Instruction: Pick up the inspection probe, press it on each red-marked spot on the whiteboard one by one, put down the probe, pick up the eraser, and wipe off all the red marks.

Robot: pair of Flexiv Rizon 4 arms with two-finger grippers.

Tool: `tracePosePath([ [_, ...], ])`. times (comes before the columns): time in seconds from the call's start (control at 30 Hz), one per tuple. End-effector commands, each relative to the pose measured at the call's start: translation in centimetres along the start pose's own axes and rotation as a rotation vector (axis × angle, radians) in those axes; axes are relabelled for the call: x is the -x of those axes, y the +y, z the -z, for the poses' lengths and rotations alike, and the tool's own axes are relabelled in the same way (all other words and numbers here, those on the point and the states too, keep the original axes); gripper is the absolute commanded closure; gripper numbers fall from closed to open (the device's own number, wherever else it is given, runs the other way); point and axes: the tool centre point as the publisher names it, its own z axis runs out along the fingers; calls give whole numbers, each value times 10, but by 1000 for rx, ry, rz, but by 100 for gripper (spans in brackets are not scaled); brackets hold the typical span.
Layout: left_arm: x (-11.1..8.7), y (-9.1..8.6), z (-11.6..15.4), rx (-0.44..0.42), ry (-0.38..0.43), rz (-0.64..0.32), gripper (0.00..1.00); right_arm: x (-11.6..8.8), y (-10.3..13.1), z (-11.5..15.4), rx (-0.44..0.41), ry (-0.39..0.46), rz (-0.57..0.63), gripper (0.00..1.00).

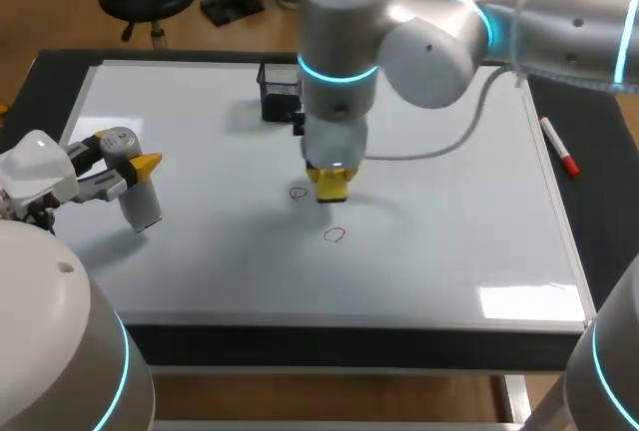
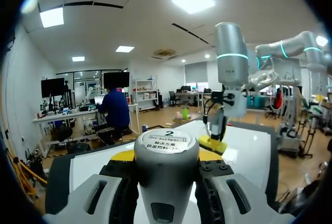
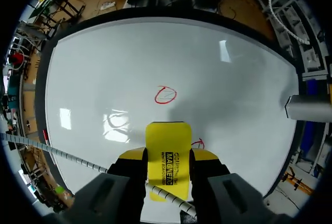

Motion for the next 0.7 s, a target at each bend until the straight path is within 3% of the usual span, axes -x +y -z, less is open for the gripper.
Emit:
tracePosePath([
  [0.03, -1, -1, -1, 0, -5, -1, 100, 22, -4, -7, 4, 33, 24, 100],
  [0.4, -1, -1, -1, 0, -5, -1, 100, 65, -12, -25, 24, 22, 111, 100],
  [0.7, -1, -1, -1, 0, -5, -1, 100, 79, -18, -34, 50, -25, 147, 100],
])
